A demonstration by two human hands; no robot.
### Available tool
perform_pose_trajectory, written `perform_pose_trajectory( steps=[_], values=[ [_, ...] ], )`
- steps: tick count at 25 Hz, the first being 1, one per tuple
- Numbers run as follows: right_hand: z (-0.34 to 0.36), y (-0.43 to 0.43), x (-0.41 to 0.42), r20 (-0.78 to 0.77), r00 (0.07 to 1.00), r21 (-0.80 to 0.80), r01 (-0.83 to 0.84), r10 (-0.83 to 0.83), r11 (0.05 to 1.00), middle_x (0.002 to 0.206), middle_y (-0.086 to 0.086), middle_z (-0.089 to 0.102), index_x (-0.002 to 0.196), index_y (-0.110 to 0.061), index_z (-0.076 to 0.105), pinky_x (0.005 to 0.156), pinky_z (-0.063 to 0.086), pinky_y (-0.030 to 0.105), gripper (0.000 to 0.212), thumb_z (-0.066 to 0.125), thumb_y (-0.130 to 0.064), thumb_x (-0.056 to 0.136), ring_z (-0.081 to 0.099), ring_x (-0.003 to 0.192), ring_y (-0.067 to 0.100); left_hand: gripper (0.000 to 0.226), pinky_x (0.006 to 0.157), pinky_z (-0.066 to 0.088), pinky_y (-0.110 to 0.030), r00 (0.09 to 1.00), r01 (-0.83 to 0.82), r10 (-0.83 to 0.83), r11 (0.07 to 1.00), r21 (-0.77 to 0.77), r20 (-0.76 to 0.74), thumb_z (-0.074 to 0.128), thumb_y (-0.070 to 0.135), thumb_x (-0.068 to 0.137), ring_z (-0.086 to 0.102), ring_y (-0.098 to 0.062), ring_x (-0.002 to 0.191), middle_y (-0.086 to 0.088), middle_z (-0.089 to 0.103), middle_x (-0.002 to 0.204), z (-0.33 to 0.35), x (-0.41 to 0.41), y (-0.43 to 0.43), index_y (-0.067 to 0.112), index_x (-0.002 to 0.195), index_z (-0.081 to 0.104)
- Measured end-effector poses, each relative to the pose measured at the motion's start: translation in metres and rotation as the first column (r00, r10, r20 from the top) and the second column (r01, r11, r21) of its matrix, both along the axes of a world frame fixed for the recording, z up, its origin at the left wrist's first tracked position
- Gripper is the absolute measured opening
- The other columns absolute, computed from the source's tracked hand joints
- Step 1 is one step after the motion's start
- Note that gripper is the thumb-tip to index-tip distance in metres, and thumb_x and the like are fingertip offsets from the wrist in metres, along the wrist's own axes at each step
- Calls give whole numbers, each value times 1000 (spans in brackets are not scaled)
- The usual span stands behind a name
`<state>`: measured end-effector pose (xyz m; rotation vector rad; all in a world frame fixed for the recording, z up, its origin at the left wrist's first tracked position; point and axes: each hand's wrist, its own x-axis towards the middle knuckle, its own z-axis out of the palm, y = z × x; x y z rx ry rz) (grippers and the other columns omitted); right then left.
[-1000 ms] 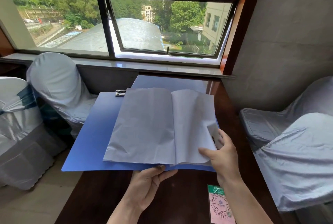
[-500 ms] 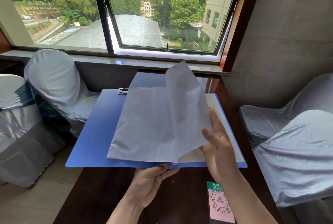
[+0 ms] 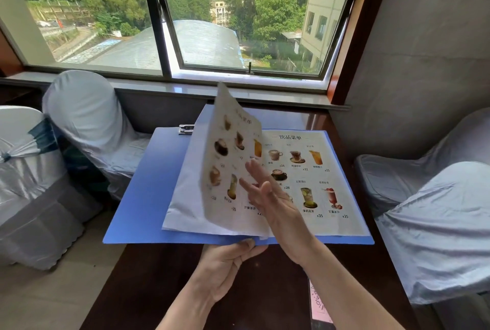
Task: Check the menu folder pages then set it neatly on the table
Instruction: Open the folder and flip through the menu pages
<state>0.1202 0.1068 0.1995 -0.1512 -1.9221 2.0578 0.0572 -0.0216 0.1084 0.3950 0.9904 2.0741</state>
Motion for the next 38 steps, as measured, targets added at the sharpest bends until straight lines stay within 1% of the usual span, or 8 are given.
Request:
perform_pose_trajectory(
  steps=[10, 13, 15, 17, 20, 29, 34, 38],
  values=[
    [-5, -3, -2, 50, 999, -75, 5, -2, 997, 144, 4, 56, 147, -21, 41, 102, 46, 24, 107, 67, -79, 61, 54, 131, 13, 59, 88, 58, -50, 1000, 3, -3, 999, 42, 18, 75, -7, 77, 61, -44, 121, -21, 63, 134, -2, 2, -4, 17, 129, 64],
    [-9, 3, 2, -14, 995, -120, 94, -96, 988, 132, 9, 66, 141, -14, 49, 105, 47, 34, 91, 66, -70, 72, 61, 124, 20, 60, 87, 58, -51, 1000, -6, 6, 1000, 23, 13, 74, -8, 76, 61, -43, 121, -21, 64, 133, -2, 1, -4, 14, 131, 61],
    [-10, 10, 6, -38, 980, -148, 189, -196, 971, 121, 9, 72, 133, -14, 57, 102, 51, 38, 61, 61, -53, 86, 66, 117, 23, 63, 85, 59, -52, 999, -24, 23, 1000, 19, 46, 72, -12, 76, 62, -43, 120, -21, 65, 133, -2, -1, -6, 10, 133, 58],
    [-14, 20, 13, -20, 950, -98, 309, -313, 946, 111, 5, 76, 121, -18, 65, 95, 56, 35, 35, 60, -35, 91, 70, 108, 22, 63, 83, 60, -53, 997, -46, 44, 999, 19, 64, 70, -15, 74, 63, -43, 118, -22, 65, 132, -2, -3, -8, 9, 132, 58],
    [-22, 36, 25, 0, 908, 9, 420, -420, 908, 103, -2, 78, 112, -23, 71, 84, 59, 27, 22, 64, -23, 91, 72, 103, 18, 61, 81, 60, -53, 995, -74, 73, 997, 21, 64, 69, -18, 74, 65, -43, 116, -22, 66, 130, -2, -5, -12, 12, 126, 64],
    [-29, 108, 40, -2, 808, 306, 561, -589, 769, 103, -12, 75, 107, -34, 71, 67, 58, 18, 26, 66, -14, 92, 71, 93, 2, 57, 80, 60, -54, 996, -22, 23, 1000, -11, 84, 65, -22, 76, 64, -45, 115, -24, 65, 130, -8, -13, -26, 15, 119, 69],
    [-40, 144, 35, -1, 757, 514, 561, -653, 649, 115, -10, 66, 129, -20, 61, 63, 53, 9, 36, 64, -18, 94, 64, 96, -6, 55, 77, 61, -53, 994, -17, 19, 1000, -19, 105, 60, -23, 76, 66, -45, 112, -26, 65, 128, -9, -17, -29, 11, 118, 69],
    [-46, 156, 29, 108, 720, 544, 534, -685, 647, 142, 2, 53, 145, -21, 44, 92, 56, 40, 51, 59, -19, 96, 54, 122, 14, 56, 77, 61, -53, 991, -21, 24, 1000, -21, 129, 60, -24, 76, 66, -45, 112, -26, 66, 127, -10, -20, -32, 10, 119, 68]
  ],
)
